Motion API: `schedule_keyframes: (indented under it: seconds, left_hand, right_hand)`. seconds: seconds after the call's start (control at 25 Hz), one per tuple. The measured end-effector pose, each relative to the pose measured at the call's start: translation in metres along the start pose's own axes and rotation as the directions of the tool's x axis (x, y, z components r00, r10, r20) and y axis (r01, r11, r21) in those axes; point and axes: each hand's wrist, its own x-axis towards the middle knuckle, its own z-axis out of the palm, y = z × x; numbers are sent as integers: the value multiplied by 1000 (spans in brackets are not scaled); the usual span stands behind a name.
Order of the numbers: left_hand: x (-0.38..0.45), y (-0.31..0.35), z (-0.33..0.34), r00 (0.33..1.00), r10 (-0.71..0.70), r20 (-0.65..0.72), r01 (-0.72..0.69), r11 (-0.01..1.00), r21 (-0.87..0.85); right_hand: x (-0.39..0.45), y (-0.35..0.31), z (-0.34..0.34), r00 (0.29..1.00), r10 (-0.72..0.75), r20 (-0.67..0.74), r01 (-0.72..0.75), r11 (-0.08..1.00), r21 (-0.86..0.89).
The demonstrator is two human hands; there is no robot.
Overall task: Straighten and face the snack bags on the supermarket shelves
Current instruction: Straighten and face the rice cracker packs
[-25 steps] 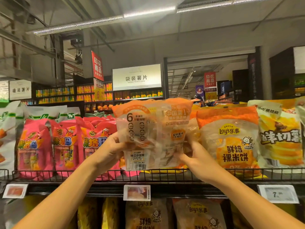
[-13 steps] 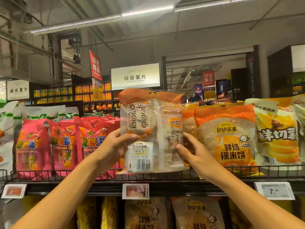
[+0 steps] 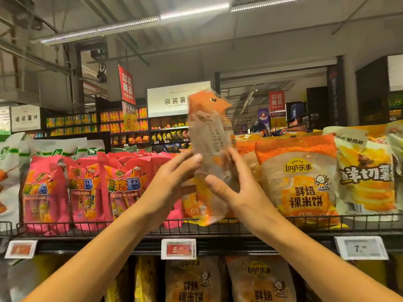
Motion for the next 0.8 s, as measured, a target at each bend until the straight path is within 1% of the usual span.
schedule_keyframes:
  seconds: [0.04, 0.12, 0.2, 0.28, 0.32, 0.4, 0.44, 0.48, 0.52, 0.6, 0.64, 0.68, 0.72, 0.8]
  left_hand:
    - [1, 6, 6, 999, -33, 37, 32, 999, 29]
    - [3, 8, 10, 996, -82, 26, 79, 992, 99]
    - [1, 2, 7, 998, -39, 41, 32, 989, 147]
    - [-4, -2, -2, 999, 16, 33, -21, 986, 164]
    - [-6, -8, -11, 998, 55, -20, -51, 983, 179]
    - [-5, -16, -20, 975, 130, -179, -93, 975, 202]
    - [-3, -21, -25, 963, 122, -239, -73, 976, 204]
    - [-1, -26, -29, 959, 70, -274, -14, 979, 203]
    - [0, -30, -31, 963, -27, -267, 73, 984, 164]
    - [2, -42, -36, 962, -229, -147, 234, 972, 18]
    - [3, -46, -37, 961, -256, -103, 255, 967, -21]
    - [4, -49, -38, 966, -241, -94, 239, 971, -33]
    - [5, -53, -39, 971, -206, -125, 205, 979, -21]
    - [9, -57, -42, 958, -141, -249, 155, 987, 36]
  right_hand:
    - [1, -2, -3, 999, 22, 29, -25, 995, 100]
    - [4, -1, -11, 998, 50, 33, -56, 969, 242]
    - [9, 7, -19, 997, 76, -29, -61, 934, 352]
    - [13, 17, -24, 992, 115, -42, -87, 902, 423]
    - [12, 21, -27, 993, 116, -25, -92, 887, 453]
    - [12, 26, -34, 995, 101, 1, -87, 853, 514]
    - [11, 27, -36, 996, 88, 12, -81, 841, 534]
    - [12, 28, -37, 997, 78, 29, -80, 833, 547]
    - [13, 29, -36, 996, 67, 51, -84, 827, 556]
    - [16, 32, -35, 994, 42, 102, -94, 811, 578]
    - [17, 32, -34, 992, 28, 123, -95, 807, 583]
    - [19, 34, -33, 991, 25, 130, -95, 815, 571]
    - [21, 36, -33, 993, 37, 114, -94, 830, 549]
    - [25, 41, -35, 994, 105, 19, -101, 861, 499]
